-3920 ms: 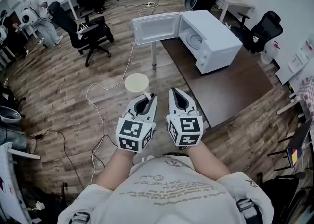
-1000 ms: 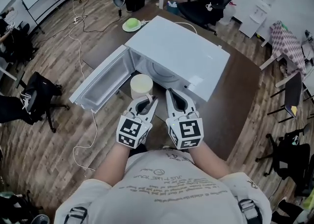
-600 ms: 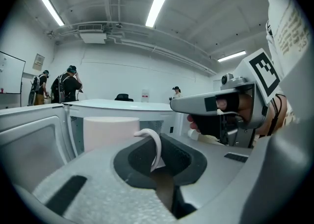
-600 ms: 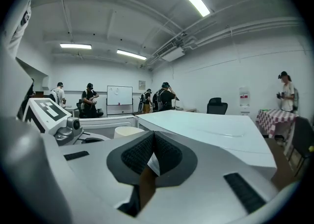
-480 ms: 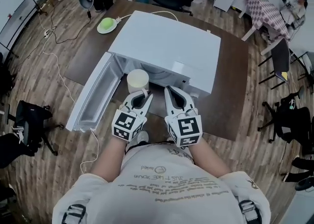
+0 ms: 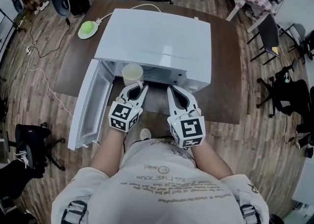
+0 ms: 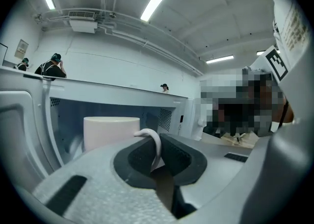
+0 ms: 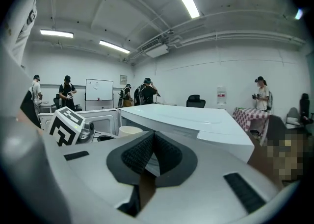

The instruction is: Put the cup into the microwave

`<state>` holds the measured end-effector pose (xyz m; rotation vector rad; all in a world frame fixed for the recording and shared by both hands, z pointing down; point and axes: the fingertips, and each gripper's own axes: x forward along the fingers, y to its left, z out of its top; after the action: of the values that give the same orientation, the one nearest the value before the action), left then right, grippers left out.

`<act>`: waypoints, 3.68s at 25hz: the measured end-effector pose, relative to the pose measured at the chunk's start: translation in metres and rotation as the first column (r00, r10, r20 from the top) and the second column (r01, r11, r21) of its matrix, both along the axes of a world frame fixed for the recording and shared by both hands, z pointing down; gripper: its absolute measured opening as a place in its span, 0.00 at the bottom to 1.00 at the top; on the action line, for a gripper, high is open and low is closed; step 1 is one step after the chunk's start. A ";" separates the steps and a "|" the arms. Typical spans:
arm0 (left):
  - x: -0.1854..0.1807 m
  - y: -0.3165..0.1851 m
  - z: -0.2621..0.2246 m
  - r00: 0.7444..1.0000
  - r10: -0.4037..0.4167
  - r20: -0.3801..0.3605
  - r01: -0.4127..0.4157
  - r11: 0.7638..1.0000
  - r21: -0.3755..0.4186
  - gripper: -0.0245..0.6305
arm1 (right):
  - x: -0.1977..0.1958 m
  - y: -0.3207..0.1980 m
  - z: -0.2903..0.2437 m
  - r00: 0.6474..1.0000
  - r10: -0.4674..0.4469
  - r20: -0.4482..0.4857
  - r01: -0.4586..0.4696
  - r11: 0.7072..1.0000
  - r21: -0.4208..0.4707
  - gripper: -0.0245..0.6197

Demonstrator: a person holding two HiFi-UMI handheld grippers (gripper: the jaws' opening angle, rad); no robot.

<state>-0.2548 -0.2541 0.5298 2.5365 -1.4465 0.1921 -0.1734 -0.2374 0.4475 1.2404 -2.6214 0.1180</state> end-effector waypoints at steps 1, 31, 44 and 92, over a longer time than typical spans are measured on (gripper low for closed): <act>-0.001 -0.005 0.003 1.000 0.005 -0.011 -0.005 1.000 -0.005 0.09 | 0.003 0.000 0.001 1.000 0.019 -0.001 -0.019 1.000 -0.001 0.06; 0.017 -0.076 0.061 0.978 0.208 0.025 -0.210 0.974 0.081 0.08 | 0.060 0.036 -0.003 0.964 0.255 -0.081 -0.258 0.966 -0.026 0.06; 0.004 -0.086 0.071 0.983 0.181 -0.033 -0.181 0.983 0.021 0.09 | 0.063 0.036 0.003 0.962 0.247 -0.118 -0.253 0.967 -0.037 0.06; -0.069 0.053 -0.061 0.978 -0.192 0.086 0.190 0.981 0.034 0.06 | -0.059 0.031 -0.007 0.993 -0.051 0.106 0.052 0.999 -0.006 0.06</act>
<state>-0.3239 -0.2015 0.4684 2.4171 -1.7262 0.2590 -0.2319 -0.2062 0.4402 1.1939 -2.7371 0.1913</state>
